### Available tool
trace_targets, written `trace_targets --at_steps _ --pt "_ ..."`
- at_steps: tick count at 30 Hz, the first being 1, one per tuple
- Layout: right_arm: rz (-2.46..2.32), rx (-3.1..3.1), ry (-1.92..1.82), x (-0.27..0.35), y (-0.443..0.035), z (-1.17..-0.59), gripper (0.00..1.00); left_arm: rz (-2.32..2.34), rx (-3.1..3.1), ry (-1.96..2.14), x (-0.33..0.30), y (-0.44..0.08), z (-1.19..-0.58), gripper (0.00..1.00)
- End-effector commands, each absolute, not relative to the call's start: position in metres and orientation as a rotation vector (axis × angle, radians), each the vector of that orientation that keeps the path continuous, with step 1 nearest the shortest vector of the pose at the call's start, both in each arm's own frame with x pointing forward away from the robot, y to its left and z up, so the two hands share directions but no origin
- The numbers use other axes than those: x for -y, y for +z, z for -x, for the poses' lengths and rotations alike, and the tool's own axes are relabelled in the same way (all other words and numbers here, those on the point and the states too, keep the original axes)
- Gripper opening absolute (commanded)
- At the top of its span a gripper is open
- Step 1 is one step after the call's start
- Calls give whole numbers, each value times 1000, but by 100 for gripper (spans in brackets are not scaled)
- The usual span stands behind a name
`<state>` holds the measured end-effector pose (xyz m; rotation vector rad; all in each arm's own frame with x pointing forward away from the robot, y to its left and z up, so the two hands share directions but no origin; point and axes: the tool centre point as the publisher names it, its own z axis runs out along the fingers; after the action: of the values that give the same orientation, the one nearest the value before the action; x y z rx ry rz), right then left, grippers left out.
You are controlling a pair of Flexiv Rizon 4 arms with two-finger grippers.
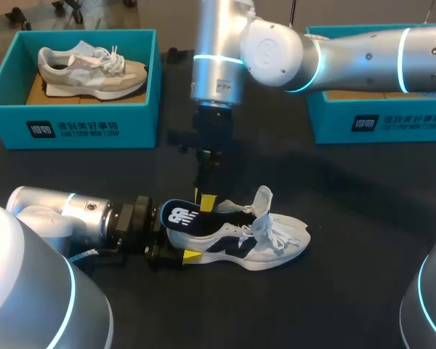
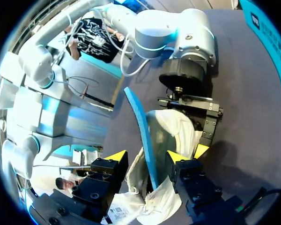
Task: Take the shoe out of the shoebox, open the shoe tongue, remove and reinsert the insole, then place the shoe into the shoebox
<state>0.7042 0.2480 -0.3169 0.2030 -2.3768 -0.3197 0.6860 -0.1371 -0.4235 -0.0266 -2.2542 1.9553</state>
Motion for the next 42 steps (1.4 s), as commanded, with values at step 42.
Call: trace_targets --at_steps 42 --pt "-46 2370 -398 -250 -338 -677 42 25 2256 1955 136 -426 -686 0"
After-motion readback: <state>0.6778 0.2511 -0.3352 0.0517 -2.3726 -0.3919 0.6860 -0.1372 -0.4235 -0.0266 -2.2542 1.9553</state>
